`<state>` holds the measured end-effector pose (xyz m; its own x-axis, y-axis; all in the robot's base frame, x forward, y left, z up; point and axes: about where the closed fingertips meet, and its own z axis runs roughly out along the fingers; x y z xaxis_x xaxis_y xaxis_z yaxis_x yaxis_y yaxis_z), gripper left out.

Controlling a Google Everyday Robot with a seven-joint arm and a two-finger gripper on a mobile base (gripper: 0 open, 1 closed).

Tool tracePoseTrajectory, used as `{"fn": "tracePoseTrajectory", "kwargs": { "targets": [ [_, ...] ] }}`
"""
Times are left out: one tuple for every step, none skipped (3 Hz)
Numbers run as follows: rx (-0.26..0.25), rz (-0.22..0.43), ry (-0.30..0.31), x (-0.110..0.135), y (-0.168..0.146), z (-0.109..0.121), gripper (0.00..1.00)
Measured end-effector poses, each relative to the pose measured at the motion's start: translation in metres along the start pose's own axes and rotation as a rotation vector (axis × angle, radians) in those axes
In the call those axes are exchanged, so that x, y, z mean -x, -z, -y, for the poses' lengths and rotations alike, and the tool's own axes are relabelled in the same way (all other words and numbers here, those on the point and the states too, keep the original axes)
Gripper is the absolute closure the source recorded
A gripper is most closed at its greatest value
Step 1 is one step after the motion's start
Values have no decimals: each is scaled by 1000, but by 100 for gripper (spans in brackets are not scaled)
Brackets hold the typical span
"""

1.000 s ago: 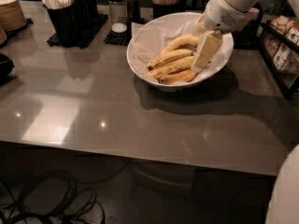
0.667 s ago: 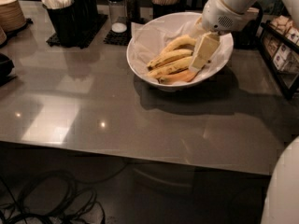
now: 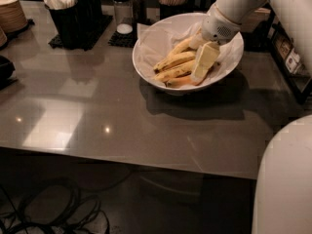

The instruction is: Pick banana from white bowl

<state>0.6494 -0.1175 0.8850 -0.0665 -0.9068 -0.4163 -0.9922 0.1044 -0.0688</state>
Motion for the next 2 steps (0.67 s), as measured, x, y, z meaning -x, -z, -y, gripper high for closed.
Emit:
{"fn": "tracePoseTrajectory", "kwargs": {
  "targets": [
    [0,0,0,0,0,0,15],
    [-12,-12,-6,-2,7,-2,33]
  ]
}}
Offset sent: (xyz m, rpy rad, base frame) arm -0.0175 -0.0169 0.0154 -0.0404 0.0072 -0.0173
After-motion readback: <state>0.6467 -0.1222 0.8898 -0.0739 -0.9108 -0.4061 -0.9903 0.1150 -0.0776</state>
